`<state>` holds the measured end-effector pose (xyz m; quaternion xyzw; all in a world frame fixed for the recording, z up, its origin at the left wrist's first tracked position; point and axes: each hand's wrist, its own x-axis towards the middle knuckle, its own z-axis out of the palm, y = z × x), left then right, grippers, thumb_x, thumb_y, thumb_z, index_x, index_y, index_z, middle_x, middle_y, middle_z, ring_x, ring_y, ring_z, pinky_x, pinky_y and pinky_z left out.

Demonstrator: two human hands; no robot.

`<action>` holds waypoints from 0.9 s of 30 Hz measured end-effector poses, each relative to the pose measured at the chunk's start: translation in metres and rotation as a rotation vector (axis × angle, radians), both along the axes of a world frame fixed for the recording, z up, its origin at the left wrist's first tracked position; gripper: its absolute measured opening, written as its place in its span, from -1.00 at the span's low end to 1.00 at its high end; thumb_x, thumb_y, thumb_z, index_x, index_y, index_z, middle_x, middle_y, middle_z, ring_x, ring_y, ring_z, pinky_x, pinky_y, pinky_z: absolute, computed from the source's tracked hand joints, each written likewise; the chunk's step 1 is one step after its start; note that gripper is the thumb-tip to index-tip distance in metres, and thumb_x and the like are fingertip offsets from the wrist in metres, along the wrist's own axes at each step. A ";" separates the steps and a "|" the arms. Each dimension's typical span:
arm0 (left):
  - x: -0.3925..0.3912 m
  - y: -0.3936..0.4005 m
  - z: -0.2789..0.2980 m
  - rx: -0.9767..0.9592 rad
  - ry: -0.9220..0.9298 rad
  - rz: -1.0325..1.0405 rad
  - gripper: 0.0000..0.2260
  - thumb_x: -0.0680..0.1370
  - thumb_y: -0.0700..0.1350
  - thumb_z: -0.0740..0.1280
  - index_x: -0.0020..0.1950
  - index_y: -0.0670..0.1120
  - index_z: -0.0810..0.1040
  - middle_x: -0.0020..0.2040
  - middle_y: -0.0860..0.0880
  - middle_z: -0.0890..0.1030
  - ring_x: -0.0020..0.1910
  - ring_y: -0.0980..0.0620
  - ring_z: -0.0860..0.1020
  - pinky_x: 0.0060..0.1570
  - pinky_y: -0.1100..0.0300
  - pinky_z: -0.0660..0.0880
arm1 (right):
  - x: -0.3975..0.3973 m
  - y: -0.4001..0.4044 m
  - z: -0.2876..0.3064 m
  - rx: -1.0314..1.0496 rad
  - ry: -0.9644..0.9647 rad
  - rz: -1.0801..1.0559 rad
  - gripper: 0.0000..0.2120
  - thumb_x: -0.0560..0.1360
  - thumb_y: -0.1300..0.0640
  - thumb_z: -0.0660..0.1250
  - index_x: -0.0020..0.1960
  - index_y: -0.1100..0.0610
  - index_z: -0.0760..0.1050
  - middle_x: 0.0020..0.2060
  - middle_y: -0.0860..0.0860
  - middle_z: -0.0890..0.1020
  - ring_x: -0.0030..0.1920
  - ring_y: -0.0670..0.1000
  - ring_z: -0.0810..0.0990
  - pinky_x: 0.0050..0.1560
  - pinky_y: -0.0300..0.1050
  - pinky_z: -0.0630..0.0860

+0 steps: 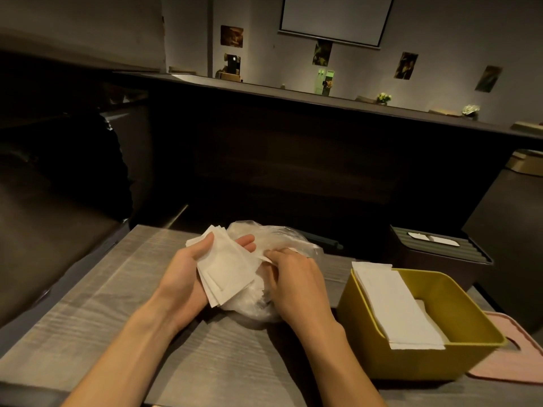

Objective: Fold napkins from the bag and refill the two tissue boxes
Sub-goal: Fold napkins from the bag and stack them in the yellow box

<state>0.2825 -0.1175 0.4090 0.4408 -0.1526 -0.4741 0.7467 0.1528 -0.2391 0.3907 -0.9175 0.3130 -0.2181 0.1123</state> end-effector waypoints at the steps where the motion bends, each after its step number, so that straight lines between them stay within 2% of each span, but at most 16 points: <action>1: 0.002 -0.002 0.001 -0.013 -0.001 0.017 -0.58 0.73 0.02 0.09 0.29 -0.26 0.57 0.27 -0.23 0.66 0.28 -0.16 0.63 0.43 -0.16 0.38 | -0.001 0.000 0.000 0.004 -0.021 0.018 -0.70 0.68 0.07 0.24 0.37 -0.04 0.59 0.27 -0.06 0.63 0.29 0.00 0.54 0.34 -0.02 0.46; 3: 0.006 -0.006 0.003 -0.036 0.020 0.068 -0.58 0.73 0.02 0.09 0.34 -0.25 0.53 0.28 -0.21 0.66 0.29 -0.14 0.63 0.44 -0.15 0.38 | -0.002 -0.001 -0.001 0.018 -0.061 0.051 -0.67 0.67 0.05 0.25 0.41 -0.09 0.56 0.35 -0.11 0.57 0.37 -0.04 0.47 0.42 0.00 0.40; 6: 0.010 -0.008 0.004 -0.062 0.063 0.118 -0.59 0.74 0.03 0.09 0.41 -0.23 0.46 0.29 -0.21 0.65 0.30 -0.14 0.62 0.40 -0.16 0.41 | -0.003 -0.002 -0.001 0.025 -0.132 0.070 -0.67 0.65 0.02 0.25 0.38 -0.15 0.57 0.34 -0.20 0.53 0.38 -0.15 0.39 0.46 -0.04 0.36; 10: 0.013 -0.007 0.003 -0.091 0.105 0.144 -0.61 0.74 0.01 0.07 0.21 -0.24 0.56 0.22 -0.21 0.68 0.29 -0.16 0.61 0.39 -0.18 0.41 | -0.006 -0.002 0.004 0.076 -0.268 0.079 -0.64 0.64 0.12 0.32 0.40 -0.15 0.54 0.31 -0.23 0.58 0.36 -0.23 0.46 0.40 -0.14 0.46; 12: 0.014 -0.004 0.004 -0.094 0.130 0.149 -0.60 0.74 0.01 0.06 0.23 -0.24 0.55 0.22 -0.20 0.69 0.28 -0.15 0.62 0.33 -0.16 0.45 | -0.007 0.001 0.009 0.152 -0.442 0.113 -0.66 0.65 0.17 0.34 0.37 -0.12 0.57 0.22 -0.29 0.62 0.30 -0.27 0.52 0.28 -0.24 0.53; 14: 0.016 -0.001 0.004 -0.080 0.147 0.131 -0.60 0.74 0.01 0.08 0.32 -0.25 0.51 0.25 -0.21 0.67 0.27 -0.16 0.63 0.28 -0.16 0.48 | -0.009 0.004 0.016 0.342 -0.675 0.167 -0.71 0.65 0.20 0.35 0.31 -0.05 0.59 0.10 -0.28 0.65 0.19 -0.22 0.61 0.13 -0.25 0.59; 16: 0.016 -0.001 0.003 -0.049 0.138 0.089 -0.62 0.73 -0.01 0.11 0.38 -0.23 0.49 0.25 -0.23 0.67 0.23 -0.20 0.66 0.27 -0.20 0.49 | -0.013 0.008 0.025 0.632 -0.842 0.243 -0.74 0.63 0.19 0.38 0.29 -0.01 0.56 0.09 -0.19 0.66 0.13 -0.08 0.67 0.05 -0.14 0.66; 18: 0.011 0.000 0.003 0.002 0.073 0.003 -0.66 0.72 -0.01 0.15 0.34 -0.18 0.54 0.20 -0.23 0.69 0.16 -0.22 0.69 0.23 -0.20 0.51 | -0.015 0.009 0.029 0.858 -0.846 0.298 -0.73 0.61 0.14 0.40 0.29 -0.02 0.53 0.08 -0.13 0.67 0.10 0.02 0.70 -0.01 -0.04 0.70; 19: 0.008 -0.001 0.003 0.027 0.037 -0.045 -0.67 0.71 -0.01 0.16 0.34 -0.15 0.55 0.19 -0.23 0.69 0.16 -0.22 0.69 0.22 -0.20 0.52 | -0.015 0.009 0.028 0.902 -0.808 0.308 -0.74 0.60 0.12 0.41 0.28 -0.02 0.53 0.07 -0.11 0.67 0.08 0.03 0.72 -0.03 -0.02 0.70; 21: 0.004 -0.002 0.002 0.047 0.021 -0.131 -0.66 0.71 0.00 0.17 0.38 -0.11 0.55 0.23 -0.23 0.68 0.21 -0.22 0.66 0.26 -0.21 0.50 | -0.011 0.010 0.024 0.857 -0.741 0.269 -0.77 0.60 0.09 0.43 0.24 -0.03 0.55 0.06 -0.08 0.68 0.07 0.00 0.72 -0.04 -0.04 0.70; 23: 0.003 -0.001 0.002 0.028 0.045 -0.200 -0.61 0.70 0.06 0.16 0.43 -0.09 0.55 0.31 -0.23 0.63 0.29 -0.24 0.61 0.35 -0.27 0.43 | -0.004 0.011 0.017 0.705 -0.708 0.218 -0.80 0.60 0.06 0.44 0.21 -0.05 0.58 0.07 -0.10 0.67 0.09 -0.07 0.69 -0.04 -0.06 0.69; 25: 0.003 -0.001 0.000 -0.009 0.110 -0.248 -0.56 0.69 0.14 0.17 0.46 -0.06 0.54 0.37 -0.25 0.58 0.37 -0.27 0.55 0.44 -0.31 0.36 | 0.002 0.010 0.011 0.571 -0.668 0.174 -0.76 0.61 -0.01 0.42 0.26 -0.12 0.57 0.12 -0.18 0.64 0.15 -0.16 0.64 0.01 -0.10 0.67; 27: 0.002 -0.002 -0.002 -0.015 0.092 -0.243 -0.58 0.66 0.09 0.25 0.45 -0.07 0.54 0.34 -0.25 0.61 0.34 -0.27 0.57 0.39 -0.30 0.43 | 0.005 0.010 0.009 0.491 -0.614 0.132 -0.66 0.61 -0.12 0.37 0.37 -0.25 0.48 0.21 -0.34 0.55 0.24 -0.28 0.52 0.14 -0.20 0.58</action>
